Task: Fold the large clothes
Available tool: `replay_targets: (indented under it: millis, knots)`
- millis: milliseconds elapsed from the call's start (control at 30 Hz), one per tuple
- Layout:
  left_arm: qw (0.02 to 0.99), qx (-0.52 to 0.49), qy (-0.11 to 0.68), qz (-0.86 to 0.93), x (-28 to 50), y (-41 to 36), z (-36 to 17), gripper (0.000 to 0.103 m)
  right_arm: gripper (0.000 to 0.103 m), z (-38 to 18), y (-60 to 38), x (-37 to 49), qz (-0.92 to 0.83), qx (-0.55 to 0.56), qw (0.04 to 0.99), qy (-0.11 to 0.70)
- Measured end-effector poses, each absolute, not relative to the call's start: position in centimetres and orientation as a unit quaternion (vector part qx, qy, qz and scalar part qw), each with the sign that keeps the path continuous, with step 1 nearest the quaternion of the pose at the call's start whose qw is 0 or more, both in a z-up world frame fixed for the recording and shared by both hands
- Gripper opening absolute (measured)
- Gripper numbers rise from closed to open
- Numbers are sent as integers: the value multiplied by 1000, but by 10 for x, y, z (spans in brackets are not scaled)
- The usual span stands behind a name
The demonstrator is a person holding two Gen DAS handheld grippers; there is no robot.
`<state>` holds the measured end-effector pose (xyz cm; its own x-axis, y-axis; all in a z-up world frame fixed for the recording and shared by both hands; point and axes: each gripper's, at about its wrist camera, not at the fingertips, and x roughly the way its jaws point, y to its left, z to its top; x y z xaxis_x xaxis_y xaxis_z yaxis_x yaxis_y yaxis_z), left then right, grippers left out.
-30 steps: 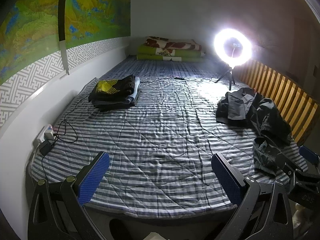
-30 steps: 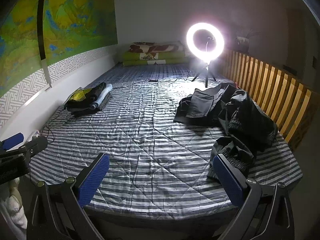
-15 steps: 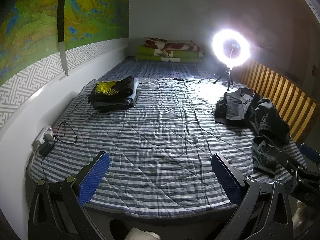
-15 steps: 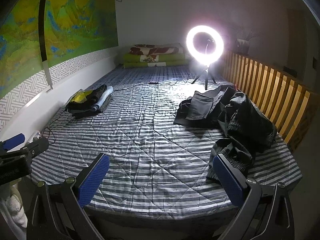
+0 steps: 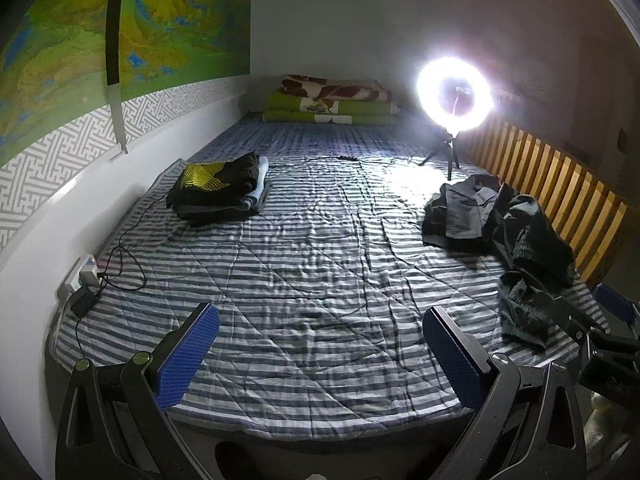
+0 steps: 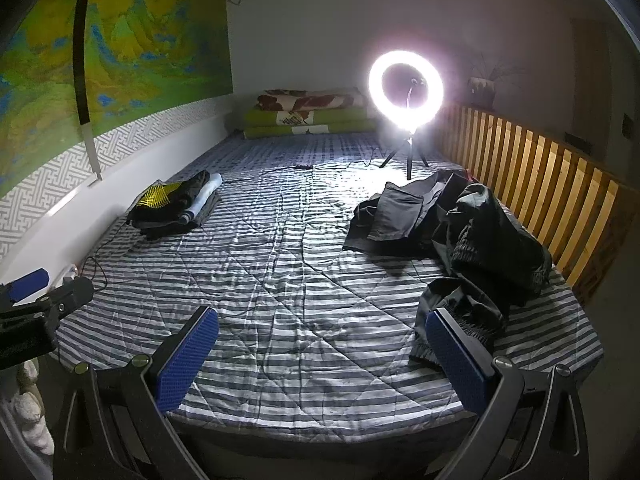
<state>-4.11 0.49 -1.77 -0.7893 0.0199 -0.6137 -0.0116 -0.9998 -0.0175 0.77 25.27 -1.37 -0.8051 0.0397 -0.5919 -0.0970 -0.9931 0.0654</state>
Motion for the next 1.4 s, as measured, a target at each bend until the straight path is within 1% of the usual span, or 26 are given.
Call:
replay_targets:
  millis: [300,500,733,833,1067,1233,1400]
  knots:
    - [-4,-330,-31,944,-57,-5,-26,103,102,-24,266,-5,946,-315,50,59]
    - [1,-342,-41,939,-78,-11,-32,103,102,-25,287,-10,951,-292,70,70]
    - [-6,-337,13,941,-107,2,-41,102,102,-31,327,-24,948,-302,87,60]
    - [1,-345,21,938,-123,6,-46,102,102,-31,361,-28,944,-302,121,57]
    - [28,-398,0,917,-168,15,-81,102,102,-31,437,-33,928,-313,177,100]
    - [37,-412,7,911,-184,31,-106,102,102,-39,464,-42,921,-320,198,99]
    - [46,-415,16,908,-198,50,-118,102,102,-51,484,-61,915,-328,209,106]
